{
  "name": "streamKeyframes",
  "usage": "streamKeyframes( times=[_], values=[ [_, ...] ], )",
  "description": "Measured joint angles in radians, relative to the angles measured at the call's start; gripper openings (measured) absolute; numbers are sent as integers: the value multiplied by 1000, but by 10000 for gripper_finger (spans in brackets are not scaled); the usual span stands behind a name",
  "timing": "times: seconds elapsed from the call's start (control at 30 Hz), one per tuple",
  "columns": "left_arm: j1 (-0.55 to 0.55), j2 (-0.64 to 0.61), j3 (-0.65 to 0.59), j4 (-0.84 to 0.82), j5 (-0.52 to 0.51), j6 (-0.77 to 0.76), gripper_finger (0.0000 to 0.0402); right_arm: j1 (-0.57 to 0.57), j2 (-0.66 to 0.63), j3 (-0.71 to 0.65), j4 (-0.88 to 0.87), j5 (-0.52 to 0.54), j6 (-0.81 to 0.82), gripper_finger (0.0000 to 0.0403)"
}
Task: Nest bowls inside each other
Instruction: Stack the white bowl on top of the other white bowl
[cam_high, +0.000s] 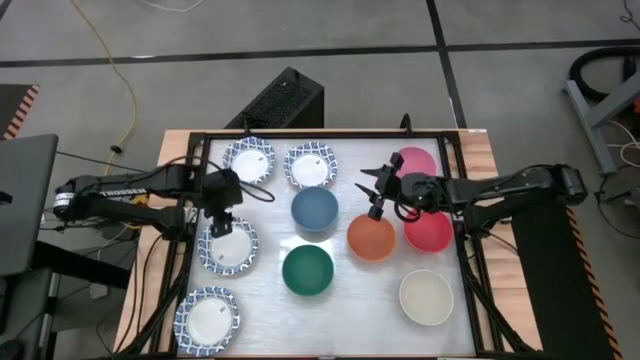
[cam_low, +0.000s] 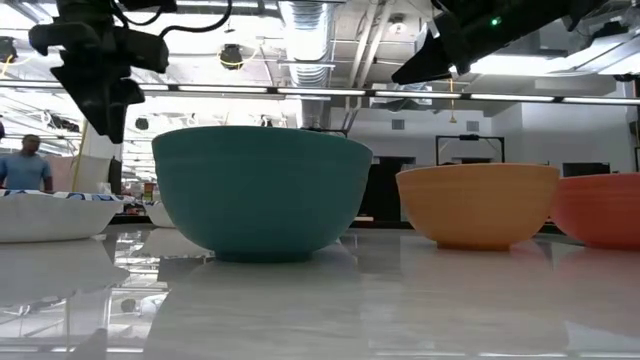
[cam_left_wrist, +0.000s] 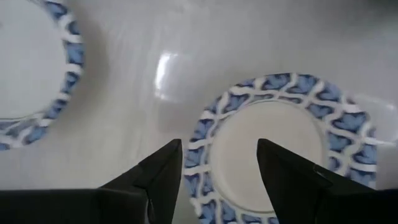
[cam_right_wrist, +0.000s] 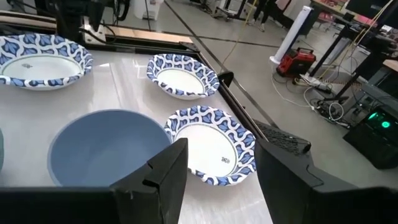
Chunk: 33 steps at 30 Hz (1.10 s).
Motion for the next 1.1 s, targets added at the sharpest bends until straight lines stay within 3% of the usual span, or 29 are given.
streamKeyframes(
  times=[0.17, 0.37, 0.57, 0.87, 1.1],
  values=[
    [-14, 0, -13, 30, -6, 28, 198, 0, 0, 0, 2, 0, 0, 204],
    [0, 15, -114, 103, 6, 32, 198, 0, 0, 0, 2, -37, 2, 204],
    [2, 61, -97, 108, -33, 25, 198, 0, 0, 0, 3, -44, 2, 204],
    [2, 284, -66, 142, -76, -47, 198, 1, 0, 0, 2, -44, 1, 204],
    [2, 425, -38, 128, -60, 31, 198, 1, 0, 0, -4, -44, 0, 204]
  ],
)
